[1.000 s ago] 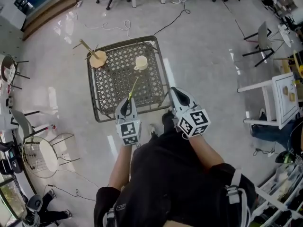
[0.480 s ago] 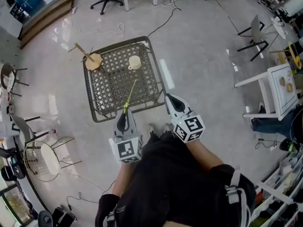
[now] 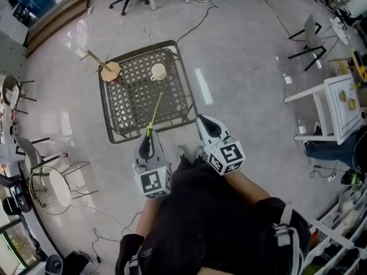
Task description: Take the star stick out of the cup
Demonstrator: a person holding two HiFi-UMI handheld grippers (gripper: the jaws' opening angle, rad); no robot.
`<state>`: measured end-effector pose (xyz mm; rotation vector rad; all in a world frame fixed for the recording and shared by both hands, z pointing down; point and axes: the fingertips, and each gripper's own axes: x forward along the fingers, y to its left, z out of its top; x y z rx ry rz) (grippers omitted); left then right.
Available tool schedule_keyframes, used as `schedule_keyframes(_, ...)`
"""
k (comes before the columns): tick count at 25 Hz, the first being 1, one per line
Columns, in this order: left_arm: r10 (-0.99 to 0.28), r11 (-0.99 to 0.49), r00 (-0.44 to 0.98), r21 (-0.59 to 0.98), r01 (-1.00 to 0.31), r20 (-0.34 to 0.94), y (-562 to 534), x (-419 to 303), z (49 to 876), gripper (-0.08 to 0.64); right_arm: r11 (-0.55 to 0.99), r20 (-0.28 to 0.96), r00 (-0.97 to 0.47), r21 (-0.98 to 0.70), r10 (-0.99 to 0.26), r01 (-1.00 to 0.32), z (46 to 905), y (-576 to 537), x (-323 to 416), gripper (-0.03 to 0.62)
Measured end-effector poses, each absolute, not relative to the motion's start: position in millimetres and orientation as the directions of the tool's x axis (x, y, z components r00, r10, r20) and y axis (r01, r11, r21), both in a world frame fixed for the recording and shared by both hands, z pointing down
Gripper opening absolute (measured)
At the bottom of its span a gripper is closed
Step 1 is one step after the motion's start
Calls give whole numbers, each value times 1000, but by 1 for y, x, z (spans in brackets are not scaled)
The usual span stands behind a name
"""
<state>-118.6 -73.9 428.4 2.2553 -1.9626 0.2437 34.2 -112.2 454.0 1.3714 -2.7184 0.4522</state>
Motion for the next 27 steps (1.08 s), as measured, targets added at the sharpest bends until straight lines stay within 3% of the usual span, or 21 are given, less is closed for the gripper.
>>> schedule_keyframes(27, -965, -128, 120, -17, -992, 231, -71, -93, 435, 26, 594, 172, -636, -243, -752, -767, 457, -109, 48, 9)
